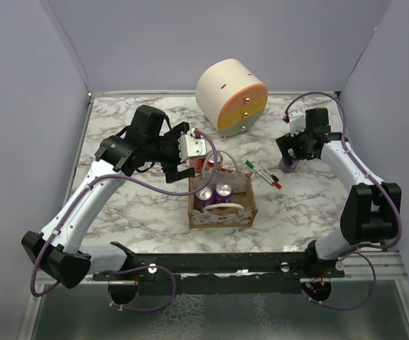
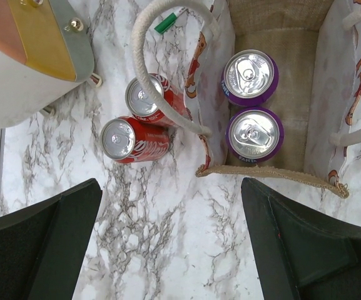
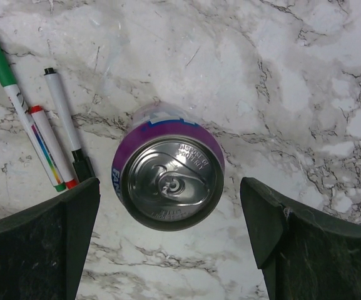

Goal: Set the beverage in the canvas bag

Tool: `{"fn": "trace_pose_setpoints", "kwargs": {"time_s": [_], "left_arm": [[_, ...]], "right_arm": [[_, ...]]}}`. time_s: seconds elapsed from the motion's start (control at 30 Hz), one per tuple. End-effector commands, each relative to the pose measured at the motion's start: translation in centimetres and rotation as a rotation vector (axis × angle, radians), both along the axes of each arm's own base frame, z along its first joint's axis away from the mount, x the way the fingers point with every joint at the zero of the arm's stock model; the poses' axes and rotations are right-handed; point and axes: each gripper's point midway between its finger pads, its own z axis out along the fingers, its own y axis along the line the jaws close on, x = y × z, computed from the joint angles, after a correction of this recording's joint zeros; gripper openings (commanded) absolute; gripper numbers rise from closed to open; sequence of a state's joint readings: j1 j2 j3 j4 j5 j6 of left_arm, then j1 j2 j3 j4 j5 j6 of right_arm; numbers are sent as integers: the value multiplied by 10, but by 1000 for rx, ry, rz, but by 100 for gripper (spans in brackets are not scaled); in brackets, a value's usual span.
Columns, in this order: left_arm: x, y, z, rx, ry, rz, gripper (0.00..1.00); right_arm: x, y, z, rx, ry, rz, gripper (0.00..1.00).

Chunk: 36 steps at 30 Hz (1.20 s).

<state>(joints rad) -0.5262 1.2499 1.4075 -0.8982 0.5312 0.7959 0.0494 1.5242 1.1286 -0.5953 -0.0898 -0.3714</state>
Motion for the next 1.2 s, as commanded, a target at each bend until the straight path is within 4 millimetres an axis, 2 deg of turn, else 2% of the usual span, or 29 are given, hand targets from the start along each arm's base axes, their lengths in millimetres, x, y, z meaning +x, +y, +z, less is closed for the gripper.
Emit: {"fn": "trace_pose_setpoints", "kwargs": {"time_s": [0.0, 0.23, 0.47, 0.63, 0.77, 0.8, 0.87, 1.1, 1.17], "left_arm": [[0, 0, 5, -32, -9, 0, 97], [5, 3, 7, -45, -16, 21, 97], [4, 7, 8, -55, -17, 24, 97], [8, 10, 7, -65, -18, 53, 97], [20, 16, 12, -70, -51, 107, 98], [20, 17, 4, -61, -36, 117, 98], [21, 19, 2, -59, -34, 130, 98], [41, 29, 6, -87, -40, 242, 99], [47, 32, 7, -106, -39, 276, 99]], "right_arm": [[19, 0, 4, 12, -29, 2, 92], [23, 4, -6, 28, 6, 20, 83], [24, 8, -9, 42, 28, 38, 60], [23, 13, 3, 62, 19, 70, 44], [20, 19, 21, 84, 0, 98, 32], [19, 21, 25, 92, -6, 104, 29], [17, 25, 41, 112, -34, 124, 23], [2, 54, 115, 235, -171, 243, 2], [-9, 70, 134, 301, -193, 313, 1]]}}
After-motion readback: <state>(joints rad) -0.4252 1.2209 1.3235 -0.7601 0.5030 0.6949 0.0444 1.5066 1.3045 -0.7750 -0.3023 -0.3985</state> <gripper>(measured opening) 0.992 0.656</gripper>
